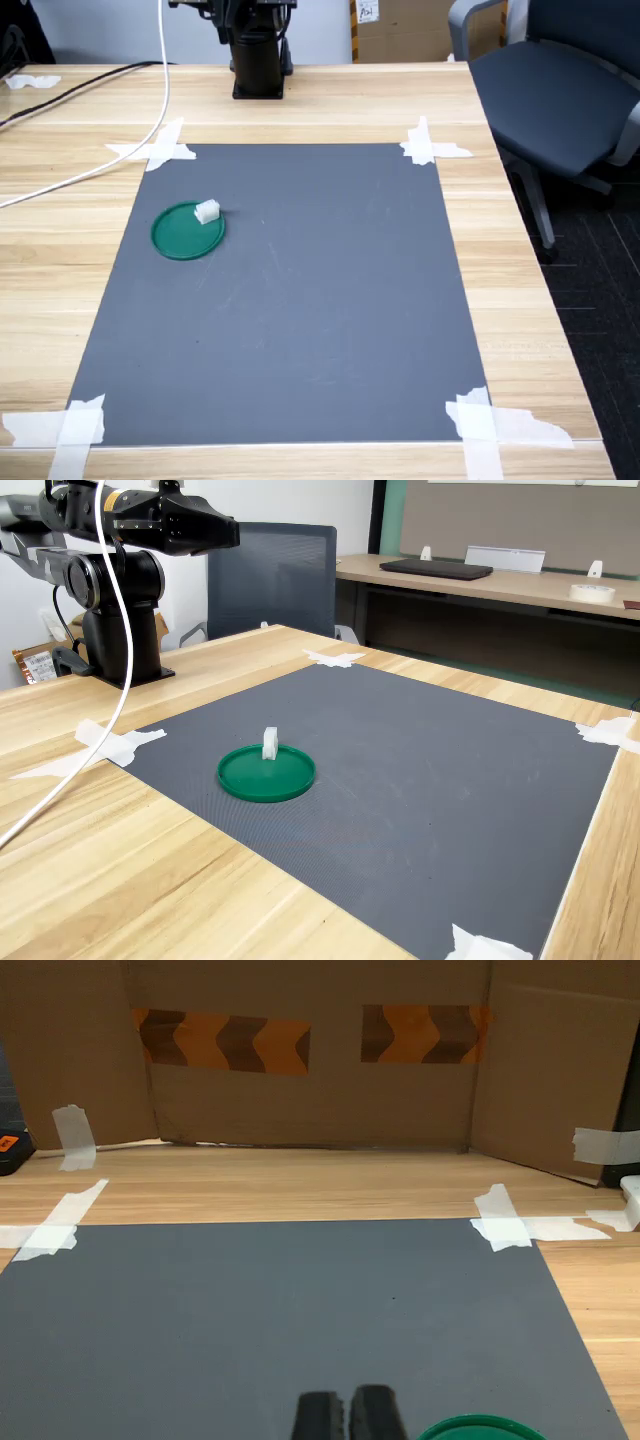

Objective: Grasp a white terminal and put it in the green lid.

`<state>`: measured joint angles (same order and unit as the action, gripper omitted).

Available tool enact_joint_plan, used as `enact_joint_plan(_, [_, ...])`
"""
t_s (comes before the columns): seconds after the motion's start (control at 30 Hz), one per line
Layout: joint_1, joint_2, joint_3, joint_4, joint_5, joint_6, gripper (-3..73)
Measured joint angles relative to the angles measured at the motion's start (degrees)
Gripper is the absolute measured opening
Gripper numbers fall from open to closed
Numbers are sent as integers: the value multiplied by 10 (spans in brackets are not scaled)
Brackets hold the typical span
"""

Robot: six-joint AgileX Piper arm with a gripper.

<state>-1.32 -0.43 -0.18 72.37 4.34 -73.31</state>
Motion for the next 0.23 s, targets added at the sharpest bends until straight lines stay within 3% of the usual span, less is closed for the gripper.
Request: enact_joint_plan(0.23, [0, 0, 2, 0, 0, 0, -28])
